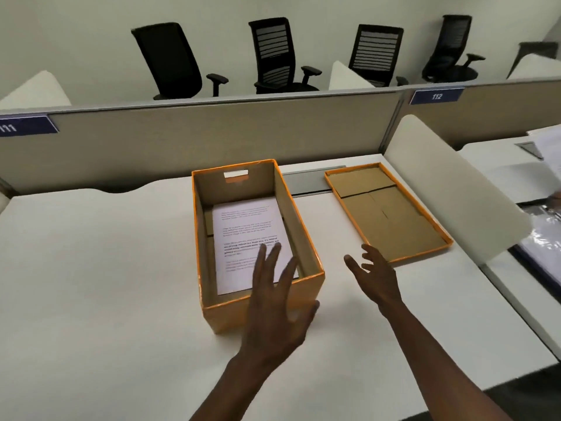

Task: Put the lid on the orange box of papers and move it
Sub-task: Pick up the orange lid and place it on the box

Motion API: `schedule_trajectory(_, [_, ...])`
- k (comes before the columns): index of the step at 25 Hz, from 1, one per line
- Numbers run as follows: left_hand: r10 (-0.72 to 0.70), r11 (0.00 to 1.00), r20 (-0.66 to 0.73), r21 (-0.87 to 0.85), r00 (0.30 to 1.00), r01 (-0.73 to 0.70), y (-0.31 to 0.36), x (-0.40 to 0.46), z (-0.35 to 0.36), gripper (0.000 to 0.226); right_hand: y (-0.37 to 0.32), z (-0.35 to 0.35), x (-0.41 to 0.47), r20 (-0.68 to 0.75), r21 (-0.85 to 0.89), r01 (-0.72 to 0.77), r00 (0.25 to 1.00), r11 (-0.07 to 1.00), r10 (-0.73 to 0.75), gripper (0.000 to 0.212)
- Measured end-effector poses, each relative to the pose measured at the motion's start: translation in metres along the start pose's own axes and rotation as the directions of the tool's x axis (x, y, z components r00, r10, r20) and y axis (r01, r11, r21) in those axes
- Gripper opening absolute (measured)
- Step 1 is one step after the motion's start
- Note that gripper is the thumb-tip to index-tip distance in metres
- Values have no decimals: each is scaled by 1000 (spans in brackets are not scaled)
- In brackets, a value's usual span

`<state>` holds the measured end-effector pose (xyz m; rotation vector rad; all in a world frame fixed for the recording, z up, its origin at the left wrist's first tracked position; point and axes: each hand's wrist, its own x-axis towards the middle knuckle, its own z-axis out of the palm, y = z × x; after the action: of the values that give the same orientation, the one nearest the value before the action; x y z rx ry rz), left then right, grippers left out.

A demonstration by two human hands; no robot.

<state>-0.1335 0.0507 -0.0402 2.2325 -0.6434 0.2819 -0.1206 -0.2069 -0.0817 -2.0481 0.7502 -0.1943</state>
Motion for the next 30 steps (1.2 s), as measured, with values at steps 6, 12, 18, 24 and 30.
schedule_trajectory(6, [23, 972, 310, -230, 951, 52, 49, -1, 83, 64, 55, -31, 43, -24, -535, 96, 991, 839, -128, 49])
schedule_trajectory(12, [-386, 737, 487, -348, 783, 579, 58, 33, 146, 43, 63, -41, 83, 82, -740, 181, 980, 648, -179, 35])
schedule_trajectory(18, [-602, 478, 521, -373, 606, 795, 57, 68, 190, 30, 70, -60, 103, 93, -621, 259, 961, 740, -259, 21])
schedule_trajectory(24, [-630, 121, 640, -479, 441, 869, 64, 147, 219, 32, 66, -82, 73, 12, -255, 422, 901, 870, -434, 12])
schedule_trajectory(30, [-607, 205, 575, -553, 548, 808, 76, 161, 221, 15, 54, -118, 73, 121, -26, 314, 943, 949, -308, 16])
